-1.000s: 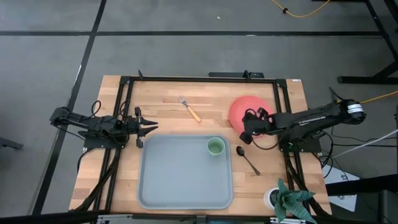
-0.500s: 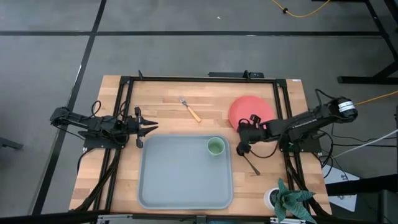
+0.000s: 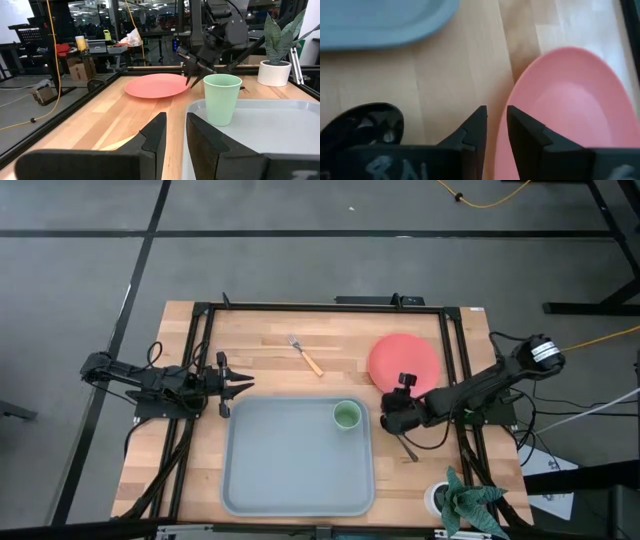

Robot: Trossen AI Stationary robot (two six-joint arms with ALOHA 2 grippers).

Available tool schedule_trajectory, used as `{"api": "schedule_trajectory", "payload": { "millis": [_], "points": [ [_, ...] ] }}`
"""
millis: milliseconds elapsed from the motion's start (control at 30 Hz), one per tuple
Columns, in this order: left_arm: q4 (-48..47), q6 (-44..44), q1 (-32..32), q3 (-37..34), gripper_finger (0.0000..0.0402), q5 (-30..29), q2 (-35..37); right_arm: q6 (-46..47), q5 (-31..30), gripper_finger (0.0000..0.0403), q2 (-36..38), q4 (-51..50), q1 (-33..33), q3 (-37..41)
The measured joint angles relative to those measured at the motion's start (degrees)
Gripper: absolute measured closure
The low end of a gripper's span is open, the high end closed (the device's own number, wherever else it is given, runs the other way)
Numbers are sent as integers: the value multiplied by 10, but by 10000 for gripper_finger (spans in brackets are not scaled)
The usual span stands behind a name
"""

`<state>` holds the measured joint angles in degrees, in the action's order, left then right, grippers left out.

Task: Pick and place plate/cup/fork/spoon on tray
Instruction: Put the pink plate on the gray serving tray to the bottom left of the green cup

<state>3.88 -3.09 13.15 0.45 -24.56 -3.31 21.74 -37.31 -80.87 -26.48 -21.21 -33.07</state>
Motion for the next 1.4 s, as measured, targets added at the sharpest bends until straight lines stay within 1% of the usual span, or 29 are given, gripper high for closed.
{"api": "schedule_trajectory", "payload": {
  "millis": [133, 267, 467, 567, 733, 1133, 1233, 1333, 1400],
  "points": [
    [0, 0, 0, 0, 333, 0, 0, 19, 18, 323, -19, 0, 0, 0],
    [0, 0, 0, 0, 333, 0, 0, 31, -5, 323, -30, -1, 0, 0],
    [0, 0, 0, 0, 333, 0, 0, 39, -9, 323, -35, -14, 2, 0],
    [0, 0, 0, 0, 333, 0, 0, 66, -15, 323, -35, -36, 9, 0],
    [0, 1, 0, 0, 333, 0, 0, 78, 18, 323, -35, -44, 25, 9],
    [0, 3, 0, 0, 333, 0, 0, 96, 21, 324, -34, -37, 56, 33],
    [0, 11, 0, 0, 333, 0, 0, 98, 21, 342, -34, -37, 57, 33],
    [0, 12, 0, 0, 333, 0, 0, 98, 11, 378, -34, -38, 57, 33],
    [0, 12, 0, 0, 333, 0, 0, 100, 0, 391, -34, -38, 57, 33]
  ]
}}
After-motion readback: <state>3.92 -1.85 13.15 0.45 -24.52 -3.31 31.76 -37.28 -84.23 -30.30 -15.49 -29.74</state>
